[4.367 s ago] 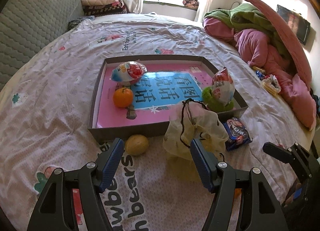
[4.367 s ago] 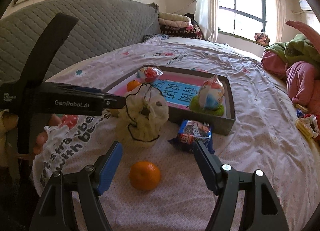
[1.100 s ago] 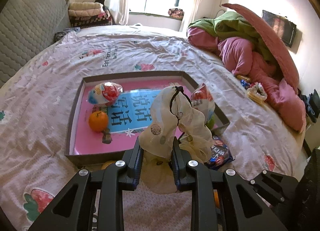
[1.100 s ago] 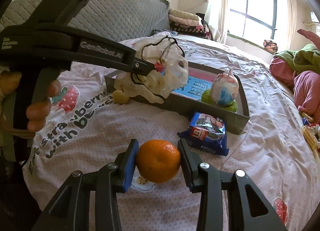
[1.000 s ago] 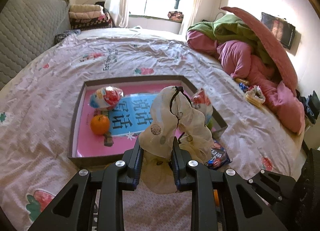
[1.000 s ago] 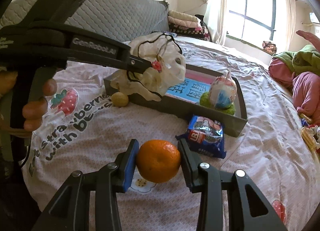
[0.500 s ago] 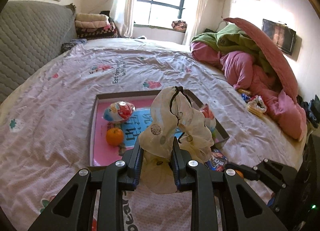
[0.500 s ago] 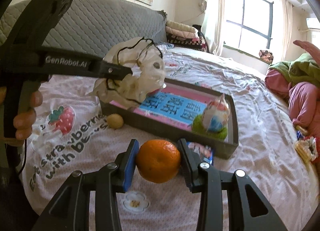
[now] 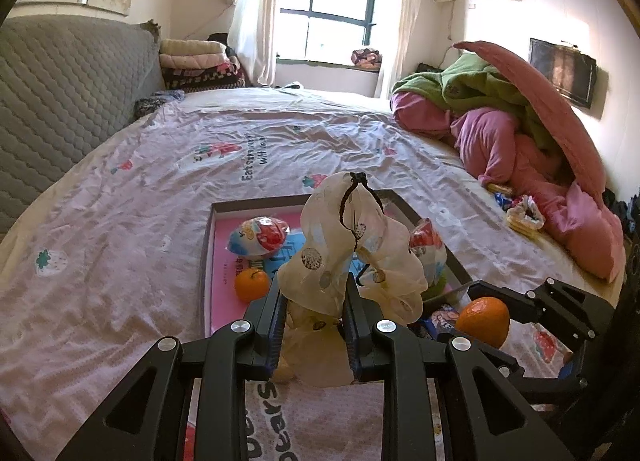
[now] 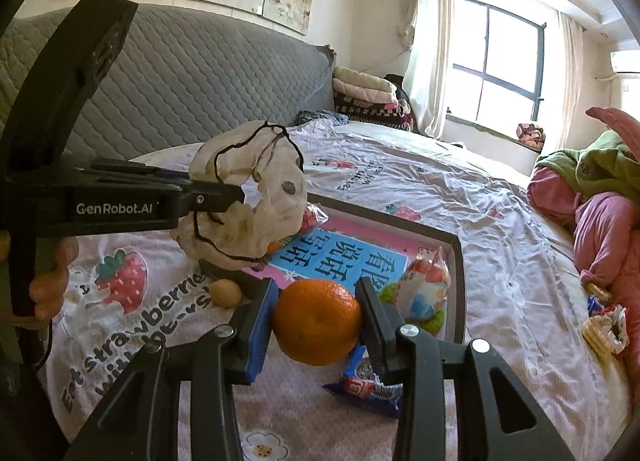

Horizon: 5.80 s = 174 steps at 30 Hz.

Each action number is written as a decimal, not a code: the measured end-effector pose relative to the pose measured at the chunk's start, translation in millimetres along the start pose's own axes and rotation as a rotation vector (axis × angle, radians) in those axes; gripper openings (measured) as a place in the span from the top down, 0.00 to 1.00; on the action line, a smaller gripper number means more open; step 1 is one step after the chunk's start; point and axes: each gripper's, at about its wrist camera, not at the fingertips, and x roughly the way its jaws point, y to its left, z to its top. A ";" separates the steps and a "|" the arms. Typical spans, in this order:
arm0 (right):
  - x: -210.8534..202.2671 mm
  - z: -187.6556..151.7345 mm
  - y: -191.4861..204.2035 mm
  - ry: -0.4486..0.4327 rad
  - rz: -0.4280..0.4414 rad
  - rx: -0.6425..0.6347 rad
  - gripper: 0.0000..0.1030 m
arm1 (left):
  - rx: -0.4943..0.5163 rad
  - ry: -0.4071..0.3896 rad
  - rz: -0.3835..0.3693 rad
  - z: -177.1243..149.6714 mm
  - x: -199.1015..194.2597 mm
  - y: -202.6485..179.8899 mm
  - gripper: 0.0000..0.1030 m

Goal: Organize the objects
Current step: 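Lift the orange and mesh bag and carry both over the tray, then lower the orange and mesh bag into the tray and open both grippers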

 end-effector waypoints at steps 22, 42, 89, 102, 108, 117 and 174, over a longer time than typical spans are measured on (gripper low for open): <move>9.3 25.9 -9.7 -0.055 0.000 -0.007 0.60 | -0.016 -0.021 0.018 10.9 -2.3 12.2 0.75; 27.8 44.8 -19.2 -0.069 -0.002 0.006 0.60 | 0.005 -0.010 0.052 15.9 16.0 19.4 0.74; 103.8 25.8 -16.7 0.095 0.027 -0.044 0.60 | -0.031 0.153 0.085 2.8 92.5 52.1 0.74; 115.9 21.5 -12.8 0.129 0.033 -0.062 0.60 | -0.012 0.178 0.079 -2.4 101.3 48.6 0.74; 121.4 21.5 -13.9 0.148 0.030 -0.057 0.60 | -0.004 0.190 0.077 -4.5 104.0 48.8 0.74; 137.8 13.1 -16.9 0.222 0.027 -0.050 0.60 | 0.014 0.220 0.060 -10.2 112.1 42.9 0.74; 106.8 33.9 -30.0 0.169 0.032 0.031 0.42 | -0.045 0.141 0.121 8.0 87.5 67.9 0.41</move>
